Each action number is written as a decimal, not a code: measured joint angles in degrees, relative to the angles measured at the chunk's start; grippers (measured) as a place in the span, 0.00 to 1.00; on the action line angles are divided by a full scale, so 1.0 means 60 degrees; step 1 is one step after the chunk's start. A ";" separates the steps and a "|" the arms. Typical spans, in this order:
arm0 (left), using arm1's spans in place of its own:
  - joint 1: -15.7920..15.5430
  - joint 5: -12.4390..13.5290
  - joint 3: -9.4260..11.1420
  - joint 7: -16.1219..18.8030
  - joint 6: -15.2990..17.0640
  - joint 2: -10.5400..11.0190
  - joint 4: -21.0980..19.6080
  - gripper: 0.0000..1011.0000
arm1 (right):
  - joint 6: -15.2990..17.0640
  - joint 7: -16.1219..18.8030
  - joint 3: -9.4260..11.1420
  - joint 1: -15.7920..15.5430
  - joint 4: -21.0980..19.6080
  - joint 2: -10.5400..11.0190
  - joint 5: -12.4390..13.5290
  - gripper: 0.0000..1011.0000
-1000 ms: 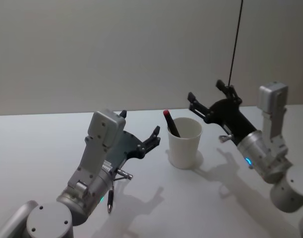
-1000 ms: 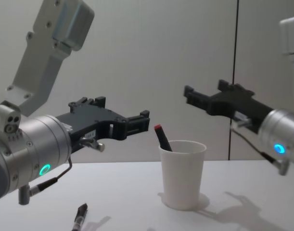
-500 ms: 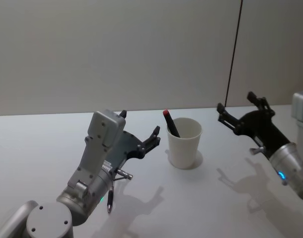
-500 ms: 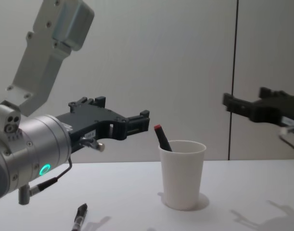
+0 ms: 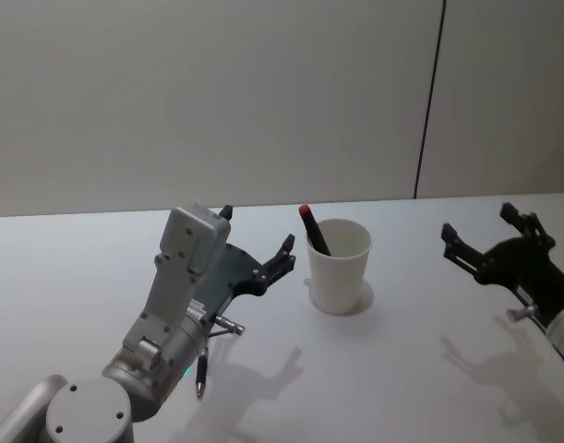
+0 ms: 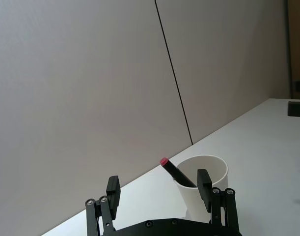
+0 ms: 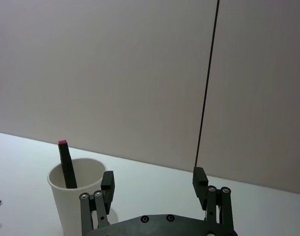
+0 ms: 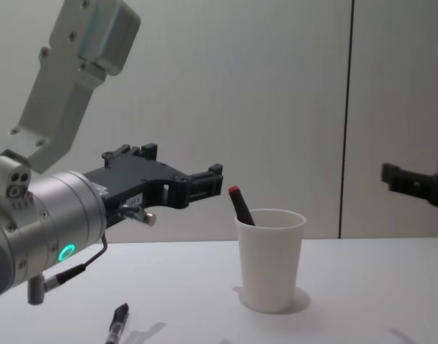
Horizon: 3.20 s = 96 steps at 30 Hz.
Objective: Place the pen into the pen holder.
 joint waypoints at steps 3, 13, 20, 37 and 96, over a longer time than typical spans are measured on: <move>0.0000 0.0000 0.0000 0.0000 0.0000 0.0000 0.0000 0.99 | 0.0234 -0.0094 0.0074 -0.0271 -0.0308 0.0172 0.0087 0.99; 0.0000 0.0000 0.0000 0.0000 0.0000 0.0000 0.0001 0.99 | 0.0908 -0.0429 0.0279 -0.1009 -0.1102 0.0625 0.0327 0.99; 0.0000 0.0000 0.0000 0.0000 0.0000 0.0000 0.0001 0.99 | 0.1185 -0.0571 0.0367 -0.1311 -0.1413 0.0814 0.0417 0.99; 0.0020 0.0017 -0.0016 0.0005 0.0178 -0.0004 -0.0036 0.99 | 0.1449 -0.0708 0.0450 -0.1617 -0.1733 0.0998 0.0509 0.99; 0.0032 0.0315 -0.0562 0.0370 0.5956 0.0077 -0.0769 0.99 | 0.1534 -0.0755 0.0478 -0.1721 -0.1840 0.1062 0.0535 0.99</move>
